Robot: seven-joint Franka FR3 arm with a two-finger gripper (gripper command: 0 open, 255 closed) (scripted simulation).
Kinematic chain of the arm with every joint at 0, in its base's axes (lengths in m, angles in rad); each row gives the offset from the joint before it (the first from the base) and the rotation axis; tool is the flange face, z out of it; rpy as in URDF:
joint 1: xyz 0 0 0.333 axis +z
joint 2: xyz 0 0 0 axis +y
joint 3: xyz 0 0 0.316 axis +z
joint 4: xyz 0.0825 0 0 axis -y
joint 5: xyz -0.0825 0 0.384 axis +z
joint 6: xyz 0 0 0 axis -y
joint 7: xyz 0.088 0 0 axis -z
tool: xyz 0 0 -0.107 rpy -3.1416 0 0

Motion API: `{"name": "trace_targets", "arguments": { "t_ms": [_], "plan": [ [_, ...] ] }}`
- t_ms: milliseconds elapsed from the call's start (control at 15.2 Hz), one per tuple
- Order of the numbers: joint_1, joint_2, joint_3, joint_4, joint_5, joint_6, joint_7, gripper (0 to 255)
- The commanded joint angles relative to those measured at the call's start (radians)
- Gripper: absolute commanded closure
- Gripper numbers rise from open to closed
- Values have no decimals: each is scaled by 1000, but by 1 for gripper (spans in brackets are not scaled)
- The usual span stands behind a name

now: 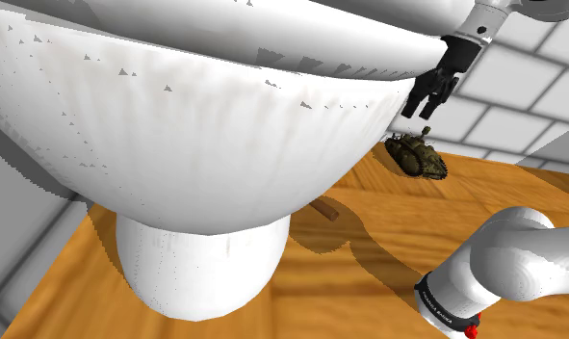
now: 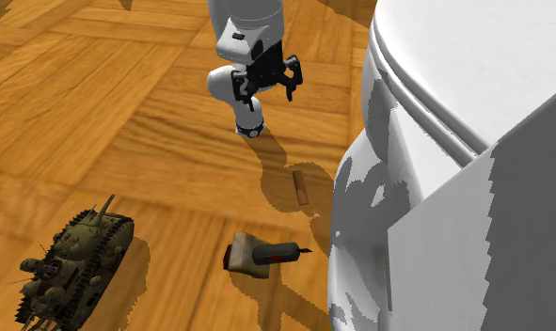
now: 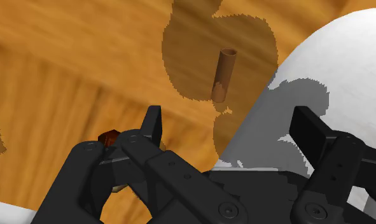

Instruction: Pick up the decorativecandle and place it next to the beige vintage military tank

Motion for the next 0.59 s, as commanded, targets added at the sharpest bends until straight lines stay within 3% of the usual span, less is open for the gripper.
{"name": "trace_targets", "arguments": {
  "t_ms": [0, 528],
  "plan": [
    [0, 0, 0, 0, 0, 0, 0, 0],
    [-50, 184, -77, -43, 29, 257, 17, 0]
  ]
}}
